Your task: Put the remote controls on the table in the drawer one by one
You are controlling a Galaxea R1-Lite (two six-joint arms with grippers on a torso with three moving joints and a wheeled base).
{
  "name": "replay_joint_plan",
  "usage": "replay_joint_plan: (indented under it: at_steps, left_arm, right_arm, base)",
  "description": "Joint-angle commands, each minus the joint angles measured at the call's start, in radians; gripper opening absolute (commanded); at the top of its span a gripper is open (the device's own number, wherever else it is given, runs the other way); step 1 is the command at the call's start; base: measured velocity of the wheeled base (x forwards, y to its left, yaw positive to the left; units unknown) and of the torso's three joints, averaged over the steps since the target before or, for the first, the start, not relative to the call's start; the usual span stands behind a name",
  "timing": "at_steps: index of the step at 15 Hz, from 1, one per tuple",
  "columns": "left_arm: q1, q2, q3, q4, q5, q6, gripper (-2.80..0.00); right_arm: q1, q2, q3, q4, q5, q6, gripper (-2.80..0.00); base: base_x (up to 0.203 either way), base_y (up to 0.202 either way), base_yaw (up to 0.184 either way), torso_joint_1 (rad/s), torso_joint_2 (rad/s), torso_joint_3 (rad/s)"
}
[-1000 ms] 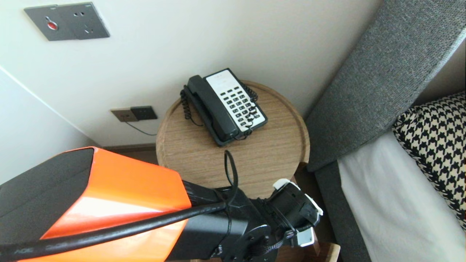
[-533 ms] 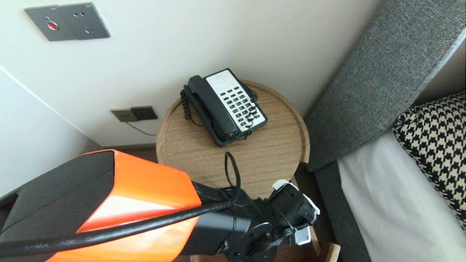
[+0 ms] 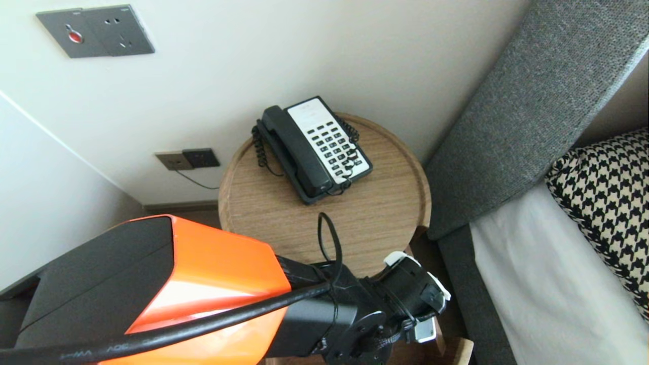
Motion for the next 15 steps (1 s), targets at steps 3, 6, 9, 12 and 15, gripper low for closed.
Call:
replay_joint_plan:
  at_steps: [3, 6, 9, 12, 15]
  left_arm:
    - [-0.003, -0.041, 0.016, 0.002, 0.001, -0.001, -2.80]
    - [-0.005, -0.060, 0.020, 0.002, 0.001, -0.010, -2.80]
    - [-0.008, -0.057, 0.018, 0.002, 0.000, -0.012, -2.80]
    - [-0.022, -0.043, 0.012, 0.003, -0.019, -0.013, -2.80]
    - [-0.023, -0.037, 0.010, 0.003, -0.020, -0.017, -2.80]
  right_arm:
    - [0.000, -0.007, 0.000, 0.000, 0.000, 0.000, -2.80]
    - [0.000, -0.007, 0.000, 0.000, 0.000, 0.000, -2.80]
    - [0.000, -0.007, 0.000, 0.000, 0.000, 0.000, -2.80]
    - [0.000, -0.007, 0.000, 0.000, 0.000, 0.000, -2.80]
    - [0.000, -0.007, 0.000, 0.000, 0.000, 0.000, -2.80]
  base:
    - [0.000, 0.000, 0.000, 0.000, 0.00, 0.000]
    - [0.000, 0.000, 0.000, 0.000, 0.00, 0.000]
    - [0.000, 0.000, 0.000, 0.000, 0.00, 0.000]
    - [0.000, 0.000, 0.000, 0.000, 0.00, 0.000]
    - [0.000, 0.000, 0.000, 0.000, 0.00, 0.000]
